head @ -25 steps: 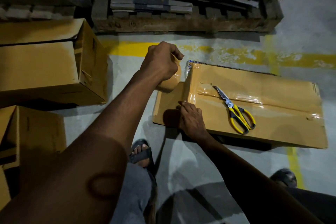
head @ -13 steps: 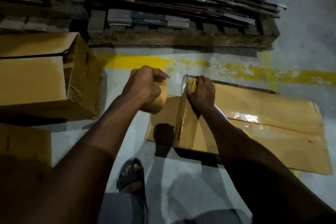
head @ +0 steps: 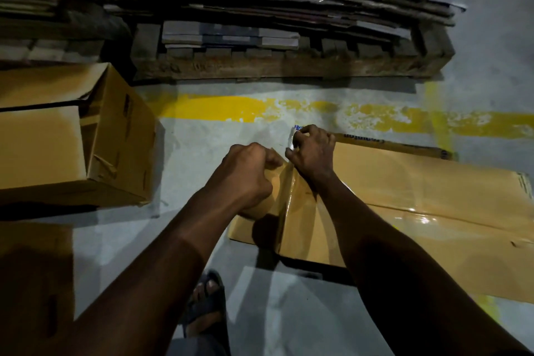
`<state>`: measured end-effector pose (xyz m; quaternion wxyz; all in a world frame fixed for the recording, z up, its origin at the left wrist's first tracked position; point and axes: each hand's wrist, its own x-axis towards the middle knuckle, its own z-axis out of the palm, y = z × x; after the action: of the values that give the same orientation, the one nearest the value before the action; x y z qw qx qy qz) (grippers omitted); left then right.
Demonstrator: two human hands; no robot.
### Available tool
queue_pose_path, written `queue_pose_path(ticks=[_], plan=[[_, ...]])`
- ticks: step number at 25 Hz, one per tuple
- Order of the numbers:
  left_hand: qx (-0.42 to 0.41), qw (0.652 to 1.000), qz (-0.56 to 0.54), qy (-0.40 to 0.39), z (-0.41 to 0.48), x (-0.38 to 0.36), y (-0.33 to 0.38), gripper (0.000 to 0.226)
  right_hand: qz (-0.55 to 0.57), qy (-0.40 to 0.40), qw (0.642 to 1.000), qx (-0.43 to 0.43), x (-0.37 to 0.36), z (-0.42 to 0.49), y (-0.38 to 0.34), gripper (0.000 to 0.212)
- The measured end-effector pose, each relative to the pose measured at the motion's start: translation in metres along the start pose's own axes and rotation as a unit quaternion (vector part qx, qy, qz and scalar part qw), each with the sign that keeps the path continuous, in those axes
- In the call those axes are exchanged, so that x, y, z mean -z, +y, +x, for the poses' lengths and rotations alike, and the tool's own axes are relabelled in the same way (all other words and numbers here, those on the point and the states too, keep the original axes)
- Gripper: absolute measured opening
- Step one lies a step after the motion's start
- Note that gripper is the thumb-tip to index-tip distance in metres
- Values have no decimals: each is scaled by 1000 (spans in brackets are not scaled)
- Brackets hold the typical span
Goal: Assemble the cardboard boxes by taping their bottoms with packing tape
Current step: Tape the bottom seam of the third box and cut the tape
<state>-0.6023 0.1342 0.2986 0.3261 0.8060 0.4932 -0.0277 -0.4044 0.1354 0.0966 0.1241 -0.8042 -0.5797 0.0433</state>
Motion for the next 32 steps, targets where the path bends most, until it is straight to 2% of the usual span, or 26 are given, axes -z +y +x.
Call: queue_pose_path(ticks=[3,5,7,9,11,13,16,19,23,25,28,30,32], plan=[[-3,1000,14,15,0,0,7,58,45,-4,999,26,6,-2,1,41],[10,999,20,25,1,2,11,57,143,-21,989,29,24,-5,3,49],[19,999,8,36,2,2,17,55,194,-2,981,-1,47,-23,15,43],[30,998,-20,42,1,4,22,55,149,27,987,-46,65,-59,37,38],[28,998,-38,38,-2,4,33,55,31,24,996,-83,74,-111,59,39],[10,999,-35,35,-6,-2,49,56,-74,-9,995,-72,71,-153,76,38],[-1,999,-34,41,-11,-11,68,55,-126,-24,989,-67,67,-173,96,25],[-5,999,-27,43,-13,-19,86,54,-140,19,978,-152,79,-173,133,28],[-11,999,4,46,-9,-25,99,53,-70,21,967,-245,93,-175,196,44],[-20,999,22,38,-5,-32,104,53,-59,6,946,-320,102,-176,234,53],[-17,999,35,21,1,-44,112,52,-25,-66,903,-425,109,-185,282,61],[-19,999,35,11,4,-49,115,53,-35,-81,896,-435,102,-195,298,67],[-16,999,35,12,5,-51,117,53,-55,-44,894,-442,97,-201,303,68]])
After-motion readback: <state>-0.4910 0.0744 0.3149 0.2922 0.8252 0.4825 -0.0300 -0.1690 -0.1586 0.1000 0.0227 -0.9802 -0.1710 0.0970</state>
